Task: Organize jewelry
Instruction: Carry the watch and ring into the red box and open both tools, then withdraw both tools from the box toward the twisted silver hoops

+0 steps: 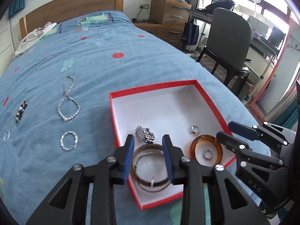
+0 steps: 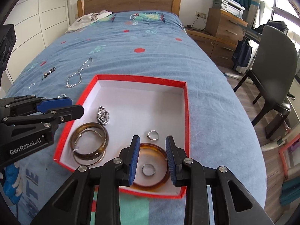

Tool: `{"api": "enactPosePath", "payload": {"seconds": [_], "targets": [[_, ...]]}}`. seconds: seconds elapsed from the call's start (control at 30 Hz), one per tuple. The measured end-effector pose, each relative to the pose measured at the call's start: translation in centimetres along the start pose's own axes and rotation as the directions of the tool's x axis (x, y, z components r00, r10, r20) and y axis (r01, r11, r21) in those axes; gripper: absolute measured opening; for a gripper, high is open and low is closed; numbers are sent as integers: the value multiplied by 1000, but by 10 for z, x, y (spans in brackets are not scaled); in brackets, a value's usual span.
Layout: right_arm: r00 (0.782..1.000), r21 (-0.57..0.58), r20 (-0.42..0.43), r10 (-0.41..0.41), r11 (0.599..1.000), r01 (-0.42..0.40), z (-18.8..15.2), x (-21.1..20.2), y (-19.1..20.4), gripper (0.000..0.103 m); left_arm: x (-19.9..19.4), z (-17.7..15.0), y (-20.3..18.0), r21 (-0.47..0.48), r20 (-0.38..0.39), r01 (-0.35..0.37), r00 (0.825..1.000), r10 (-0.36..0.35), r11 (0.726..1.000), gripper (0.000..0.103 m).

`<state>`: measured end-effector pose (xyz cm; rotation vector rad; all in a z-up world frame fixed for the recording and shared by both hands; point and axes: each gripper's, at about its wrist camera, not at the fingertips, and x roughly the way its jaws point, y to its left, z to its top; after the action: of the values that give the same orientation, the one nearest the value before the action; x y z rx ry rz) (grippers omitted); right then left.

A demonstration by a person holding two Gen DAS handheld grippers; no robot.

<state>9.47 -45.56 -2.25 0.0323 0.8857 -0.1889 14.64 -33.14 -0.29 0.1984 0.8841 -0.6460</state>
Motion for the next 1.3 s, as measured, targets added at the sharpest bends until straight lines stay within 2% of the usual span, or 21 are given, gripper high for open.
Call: {"api": "enactPosePath", "payload": {"seconds": [0.13,0.23,0.5,0.67,0.77,0.9,1.03,1.3], "targets": [[999,-3,33,0,1000,0,-1,-28,8,29,-39,-8,4,-7,42,-20,999,21,1000,31],[998,-10,63,7,1000,-6,-4,-52,20,37,-68,-16,8,-10,79,-49,996,50,999,40],[989,-35,138,52,998,-48,-14,-112,58,38,-142,-56,39,-47,149,-82,985,88,996,40],[982,-52,170,86,996,-78,-17,-136,79,38,-183,-90,79,-91,149,-151,975,164,984,40],[977,-62,180,109,993,-100,-16,-143,94,38,-203,-105,108,-139,146,-187,967,207,972,40],[972,-88,189,143,988,-128,-12,-148,116,38,-226,-124,146,-205,155,-241,949,274,949,47],[969,-119,179,169,982,-149,-9,-146,139,38,-239,-140,183,-261,148,-272,937,317,926,48],[969,-153,136,208,970,-187,-5,-123,176,38,-237,-162,232,-347,126,-283,931,344,894,49]]}}
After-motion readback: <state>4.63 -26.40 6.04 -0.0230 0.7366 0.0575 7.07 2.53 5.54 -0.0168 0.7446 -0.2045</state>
